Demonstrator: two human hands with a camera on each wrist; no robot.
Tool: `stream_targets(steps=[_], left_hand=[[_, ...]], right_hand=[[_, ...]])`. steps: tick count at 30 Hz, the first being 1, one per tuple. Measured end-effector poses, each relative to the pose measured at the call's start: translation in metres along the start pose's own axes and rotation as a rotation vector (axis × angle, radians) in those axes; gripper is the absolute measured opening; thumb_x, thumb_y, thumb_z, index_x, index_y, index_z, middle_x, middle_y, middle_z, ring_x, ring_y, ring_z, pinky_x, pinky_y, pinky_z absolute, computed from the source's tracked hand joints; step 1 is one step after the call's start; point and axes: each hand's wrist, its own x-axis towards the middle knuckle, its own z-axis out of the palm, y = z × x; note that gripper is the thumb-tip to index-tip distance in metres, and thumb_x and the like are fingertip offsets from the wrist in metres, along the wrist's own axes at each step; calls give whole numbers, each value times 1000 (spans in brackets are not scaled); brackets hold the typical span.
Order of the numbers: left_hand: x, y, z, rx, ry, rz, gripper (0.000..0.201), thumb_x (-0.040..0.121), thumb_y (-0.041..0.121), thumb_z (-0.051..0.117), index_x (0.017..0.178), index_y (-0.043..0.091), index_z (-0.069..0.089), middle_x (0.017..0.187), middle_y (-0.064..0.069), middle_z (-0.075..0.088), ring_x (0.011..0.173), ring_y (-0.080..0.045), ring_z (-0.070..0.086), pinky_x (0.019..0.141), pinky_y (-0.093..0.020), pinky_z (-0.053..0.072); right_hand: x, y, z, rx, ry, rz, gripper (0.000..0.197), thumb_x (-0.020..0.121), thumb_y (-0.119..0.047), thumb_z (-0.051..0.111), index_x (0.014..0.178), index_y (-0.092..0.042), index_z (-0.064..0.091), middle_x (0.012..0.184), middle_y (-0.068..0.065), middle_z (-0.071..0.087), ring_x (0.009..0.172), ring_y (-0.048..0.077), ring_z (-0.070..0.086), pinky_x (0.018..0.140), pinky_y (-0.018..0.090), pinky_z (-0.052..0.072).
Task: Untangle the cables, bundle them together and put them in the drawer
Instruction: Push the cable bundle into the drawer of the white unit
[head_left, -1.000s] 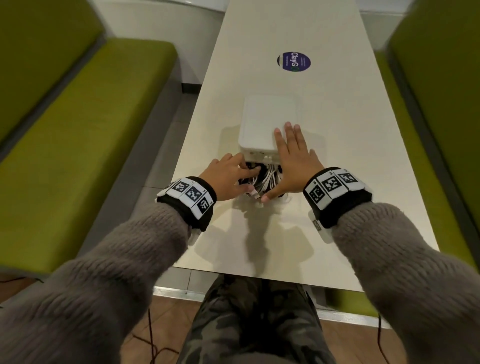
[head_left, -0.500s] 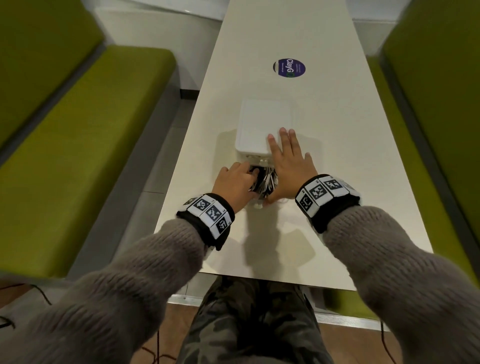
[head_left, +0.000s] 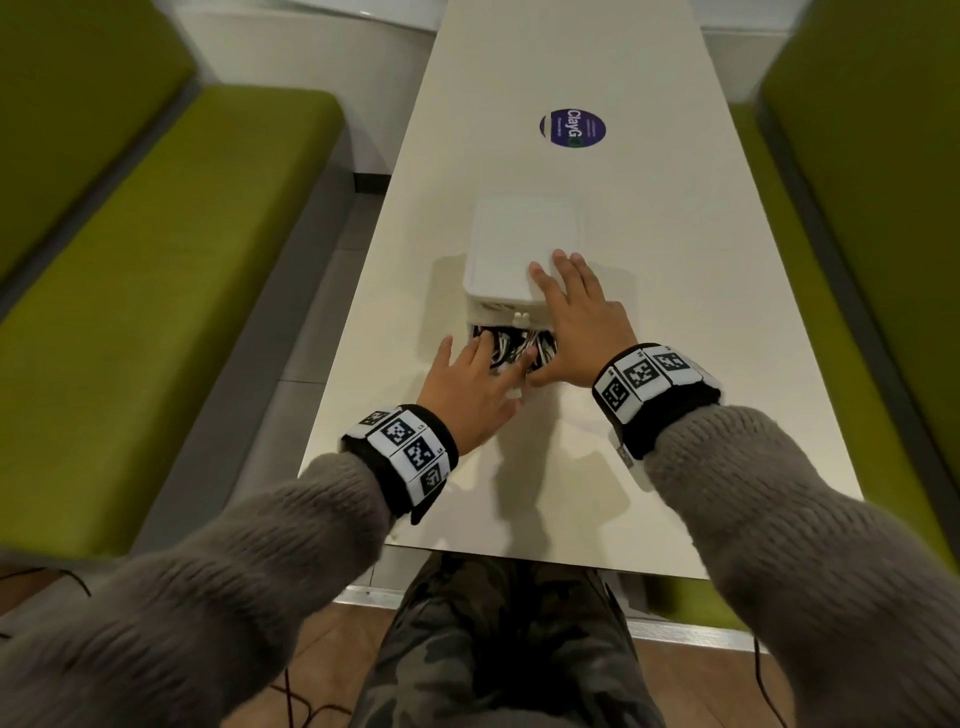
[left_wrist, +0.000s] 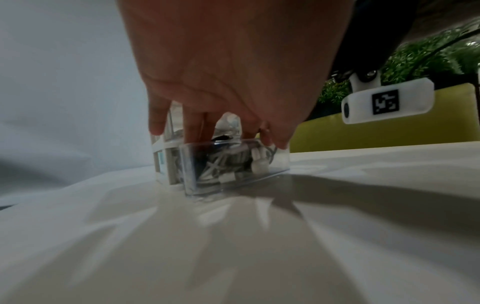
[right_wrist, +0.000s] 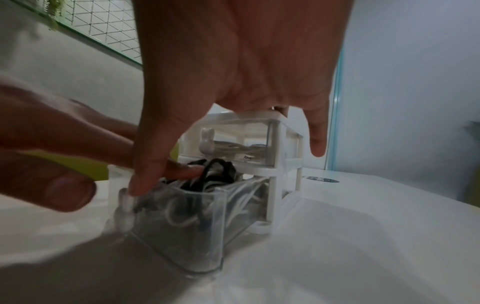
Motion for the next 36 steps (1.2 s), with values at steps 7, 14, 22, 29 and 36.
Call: stream_targets(steps=[7, 14, 22, 29, 36], left_hand=[[8, 13, 2, -187, 374, -92, 37, 76, 41, 56, 105, 20, 64, 115, -12, 55, 95, -28, 50, 73, -41, 51], [22, -39, -22, -393, 140, -226, 132, 57, 56, 79, 149, 15, -7, 157, -6, -11, 146, -21, -2, 114, -50, 14], [46, -52, -14, -453, 193, -136, 103, 69, 31, 81, 147, 10, 18, 157, -3, 11, 134, -24, 35, 99, -45, 44], [49, -38, -16, -460, 259, -261, 92, 70, 57, 70, 140, 13, 30, 147, -2, 26, 127, -22, 40, 92, -45, 44], [60, -15, -12, -402, 306, -436, 91, 63, 53, 76, 134, 13, 35, 146, -2, 29, 120, -23, 44, 85, -42, 46]], right_hand=[[1, 3, -2, 4, 22, -6, 121, 67, -52, 79, 153, -27, -2, 161, 1, -10, 148, 20, -8, 105, 52, 35], [2, 6, 0, 27, 66, -6, 111, 69, -50, 78, 152, -30, 6, 161, 0, -2, 148, 20, -2, 103, 51, 35], [3, 5, 9, 99, 182, 0, 94, 77, -44, 73, 151, -31, 17, 160, 0, 11, 146, 22, 7, 102, 50, 36], [4, 38, 7, 150, 107, -157, 83, 87, -28, 66, 150, -40, 13, 162, -7, 3, 147, 17, 2, 104, 56, 38], [12, 48, 12, 203, 104, -198, 83, 89, -8, 61, 150, -41, 15, 161, -8, 5, 147, 17, 2, 109, 52, 33]])
